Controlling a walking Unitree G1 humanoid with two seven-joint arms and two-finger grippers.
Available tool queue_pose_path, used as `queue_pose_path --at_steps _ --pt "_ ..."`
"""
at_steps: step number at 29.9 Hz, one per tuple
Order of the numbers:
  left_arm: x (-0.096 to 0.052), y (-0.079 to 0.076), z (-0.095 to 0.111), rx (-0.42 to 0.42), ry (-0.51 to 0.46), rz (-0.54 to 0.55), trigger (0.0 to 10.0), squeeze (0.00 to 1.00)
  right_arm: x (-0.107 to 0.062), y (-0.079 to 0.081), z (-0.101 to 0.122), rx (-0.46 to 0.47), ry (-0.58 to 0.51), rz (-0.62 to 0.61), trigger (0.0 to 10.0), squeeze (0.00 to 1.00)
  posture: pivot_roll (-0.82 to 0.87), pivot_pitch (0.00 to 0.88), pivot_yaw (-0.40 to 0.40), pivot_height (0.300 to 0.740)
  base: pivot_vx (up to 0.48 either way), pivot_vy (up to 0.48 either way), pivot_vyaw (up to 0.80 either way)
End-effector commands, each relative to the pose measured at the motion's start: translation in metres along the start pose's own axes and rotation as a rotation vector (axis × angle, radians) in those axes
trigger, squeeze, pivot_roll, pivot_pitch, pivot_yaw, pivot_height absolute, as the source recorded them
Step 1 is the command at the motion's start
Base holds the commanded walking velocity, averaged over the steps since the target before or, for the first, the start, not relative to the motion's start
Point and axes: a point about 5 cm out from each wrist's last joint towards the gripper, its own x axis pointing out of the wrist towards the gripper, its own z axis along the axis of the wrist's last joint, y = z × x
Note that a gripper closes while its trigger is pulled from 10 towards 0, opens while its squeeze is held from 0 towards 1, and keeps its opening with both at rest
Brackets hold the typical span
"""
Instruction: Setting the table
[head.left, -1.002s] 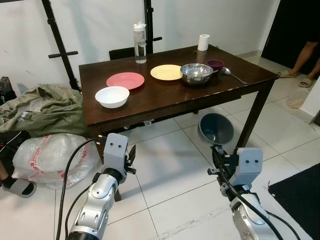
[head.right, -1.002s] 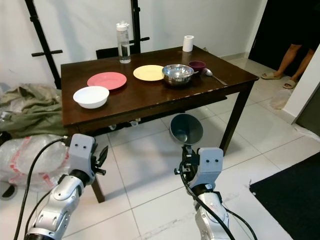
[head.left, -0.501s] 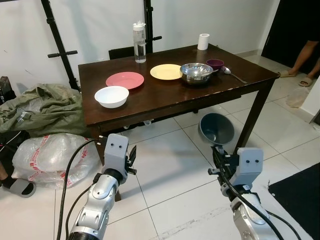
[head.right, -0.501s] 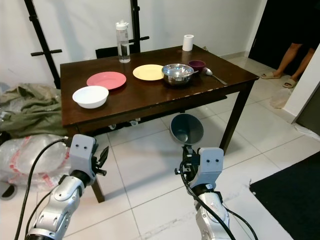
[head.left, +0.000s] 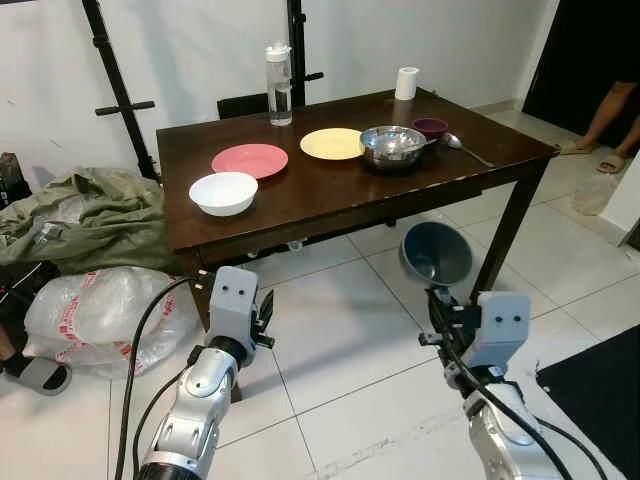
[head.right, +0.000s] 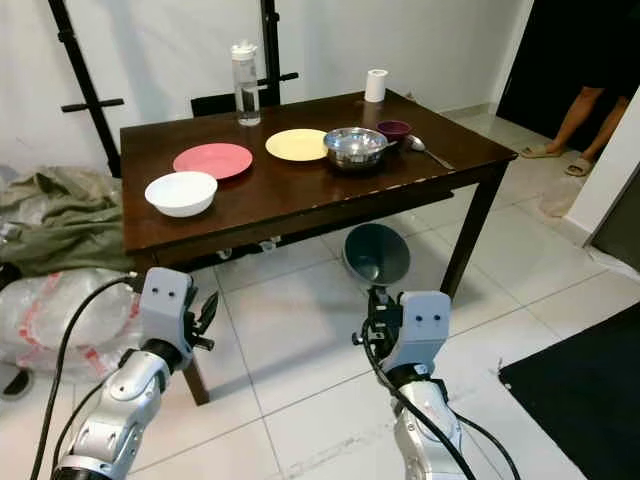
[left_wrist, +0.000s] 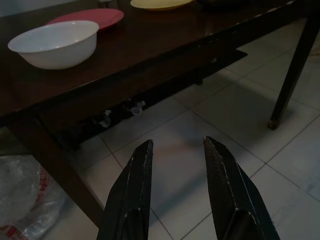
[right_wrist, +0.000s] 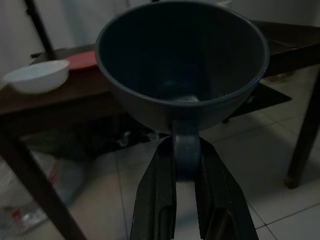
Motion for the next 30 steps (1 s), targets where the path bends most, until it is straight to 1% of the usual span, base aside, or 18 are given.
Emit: queue_pose_path --at_steps 1,3,4,7,8,9,13,23,27,30 --pt "0.000 0.005 0.004 -0.011 -0.003 0.003 10.0 0.00 0.004 -0.008 0.018 0.021 -0.064 -0.036 10.0 0.00 -0.08 0.059 0.118 0.740 0.000 0.000 0.00" --pt "0.001 0.006 0.008 -0.013 -0.014 0.001 10.0 0.00 0.007 -0.009 0.027 0.028 -0.097 -0.039 10.0 0.00 -0.08 0.061 0.120 0.740 0.000 0.000 0.00" --pt "0.004 0.008 0.013 0.003 -0.025 0.002 10.0 0.00 0.009 -0.008 0.034 0.024 -0.126 -0.028 10.0 0.00 -0.08 0.061 0.120 0.740 0.000 0.000 0.00" --pt "0.006 0.009 0.017 0.042 -0.039 0.005 10.0 0.00 0.011 -0.004 0.041 0.006 -0.158 -0.008 10.0 0.00 -0.07 0.061 0.121 0.740 0.000 0.000 0.00" --pt "0.006 0.009 0.017 0.042 -0.039 0.005 10.0 0.00 0.011 -0.004 0.041 0.006 -0.158 -0.008 10.0 0.00 -0.07 0.061 0.121 0.740 0.000 0.000 0.00" --pt "0.007 0.010 0.017 0.052 -0.039 0.008 10.0 0.00 0.011 0.000 0.041 -0.003 -0.161 0.007 10.0 0.00 -0.07 0.061 0.121 0.740 0.000 0.000 0.00" --pt "0.005 0.012 0.019 0.076 -0.044 0.009 10.0 0.00 0.011 0.005 0.039 -0.020 -0.155 0.023 10.0 0.00 -0.07 0.065 0.123 0.740 0.000 0.000 0.00" --pt "0.004 0.007 0.021 0.089 -0.051 -0.005 10.0 0.00 0.010 0.006 0.038 -0.017 -0.135 0.019 10.0 0.00 -0.06 0.067 0.124 0.740 0.000 0.000 0.00" --pt "0.003 0.003 0.020 0.092 -0.050 -0.017 10.0 0.00 0.008 0.008 0.029 -0.020 -0.104 0.026 10.0 0.00 -0.06 0.066 0.122 0.740 0.000 0.000 0.00" --pt "0.003 0.003 0.020 0.092 -0.049 -0.018 10.0 0.00 0.008 0.009 0.028 -0.022 -0.098 0.032 10.0 0.00 -0.06 0.061 0.123 0.740 0.000 0.000 0.00"
